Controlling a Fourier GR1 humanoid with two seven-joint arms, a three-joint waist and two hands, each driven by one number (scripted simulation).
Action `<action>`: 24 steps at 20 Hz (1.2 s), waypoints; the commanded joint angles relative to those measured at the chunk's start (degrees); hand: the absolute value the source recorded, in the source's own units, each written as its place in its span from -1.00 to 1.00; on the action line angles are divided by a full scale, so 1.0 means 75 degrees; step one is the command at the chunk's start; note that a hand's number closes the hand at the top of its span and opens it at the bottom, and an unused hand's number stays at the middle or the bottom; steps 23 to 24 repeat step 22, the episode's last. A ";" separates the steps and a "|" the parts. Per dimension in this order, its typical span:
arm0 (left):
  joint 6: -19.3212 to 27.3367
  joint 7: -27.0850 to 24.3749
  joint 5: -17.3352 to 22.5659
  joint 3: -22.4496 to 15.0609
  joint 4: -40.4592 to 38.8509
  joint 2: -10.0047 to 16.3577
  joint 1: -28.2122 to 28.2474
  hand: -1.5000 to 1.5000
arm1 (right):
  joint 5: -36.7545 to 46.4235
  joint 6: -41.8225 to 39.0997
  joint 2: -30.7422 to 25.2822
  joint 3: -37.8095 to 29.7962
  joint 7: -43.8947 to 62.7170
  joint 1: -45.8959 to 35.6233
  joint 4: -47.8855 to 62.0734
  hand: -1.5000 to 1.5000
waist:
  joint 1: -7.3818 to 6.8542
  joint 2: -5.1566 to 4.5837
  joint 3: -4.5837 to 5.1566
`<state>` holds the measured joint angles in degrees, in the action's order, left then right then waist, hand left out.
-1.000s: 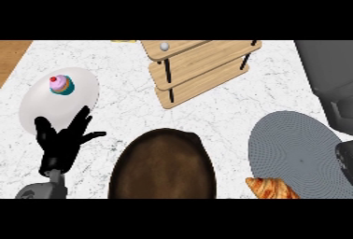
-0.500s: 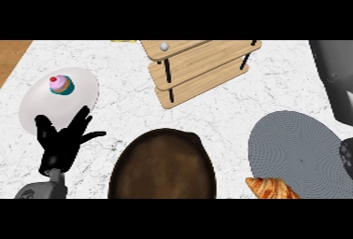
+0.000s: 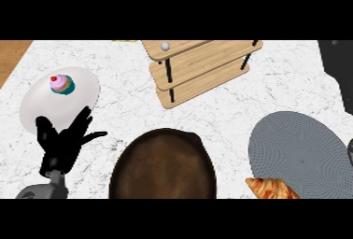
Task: Pick the lemon from the placemat and place it in the tiered shelf
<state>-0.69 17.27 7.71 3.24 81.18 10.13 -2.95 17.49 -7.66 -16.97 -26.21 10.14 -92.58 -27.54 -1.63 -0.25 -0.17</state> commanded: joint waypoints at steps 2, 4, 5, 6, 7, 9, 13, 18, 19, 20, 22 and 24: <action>-0.0220 0.0056 0.0144 0.0227 -0.0442 0.0200 -0.0075 0.00 | -0.0346 0.0531 -0.0513 -0.0488 0.0062 0.0032 0.0030 -1.00 | 0.0077 -0.0024 0.0028; 0.0059 0.0338 -0.0002 0.0109 -0.0378 0.0060 -0.0399 0.00 | -0.0064 0.1201 -0.0546 -0.0377 -0.0291 0.0109 0.0160 -1.00 | 0.0020 -0.0061 0.0028; 0.0009 -0.0155 -0.0143 -0.0074 -0.0360 -0.0120 0.0169 0.00 | -0.0001 0.1109 -0.0969 -0.0397 -0.0250 0.0215 0.0199 -1.00 | 0.0002 -0.0060 0.0029; 0.0176 -0.0235 -0.0300 -0.0020 -0.0571 -0.0100 0.0076 0.00 | 0.0018 0.0902 -0.1321 -0.0377 0.0132 0.0091 0.0150 -1.00 | 0.0108 -0.0032 0.0029; 0.0170 0.0076 -0.0153 -0.0032 -0.0381 -0.0150 -0.0109 0.00 | 0.0043 0.1461 -0.1259 -0.0474 0.0403 -0.0177 0.0351 -1.00 | 0.0010 -0.0055 0.0031; 0.0121 0.0070 -0.0145 0.0017 -0.0241 -0.0053 0.0079 0.00 | -0.0150 0.1599 -0.1503 -0.0730 0.0216 0.0138 0.0367 -1.00 | 0.0020 -0.0038 0.0025; 0.0170 -0.0027 -0.0188 0.0076 -0.0558 -0.0073 -0.0291 0.00 | -0.0465 0.1162 -0.2644 -0.1190 0.0425 0.0043 0.0758 -1.00 | 0.0019 -0.0095 0.0025; 0.0093 0.0142 -0.0106 -0.0008 -0.0266 -0.0121 -0.0145 0.00 | -0.0765 0.0136 -0.3299 -0.1434 -0.0029 0.0642 0.1292 -1.00 | -0.0096 -0.0125 0.0015; -0.0186 0.0025 0.0027 0.0115 -0.0393 0.0070 -0.0113 0.00 | -0.0789 0.0083 -0.3398 -0.1457 -0.0065 0.0643 0.1340 -1.00 | -0.0107 -0.0126 0.0018; -0.0145 -0.0183 -0.0051 0.0058 -0.0545 -0.0039 -0.0185 0.00 | -0.0786 -0.0027 -0.3442 -0.1435 -0.0182 0.0637 0.1386 -1.00 | -0.0114 -0.0137 0.0020; -0.0045 0.0001 -0.0074 0.0025 -0.0473 -0.0085 -0.0201 0.00 | -0.0849 -0.0462 -0.3798 -0.1492 -0.0233 0.0731 0.1500 -1.00 | -0.0128 -0.0144 0.0016; -0.0045 0.0001 -0.0074 0.0025 -0.0473 -0.0085 -0.0201 0.00 | -0.0849 -0.0462 -0.3798 -0.1492 -0.0233 0.0731 0.1500 -1.00 | -0.0128 -0.0144 0.0016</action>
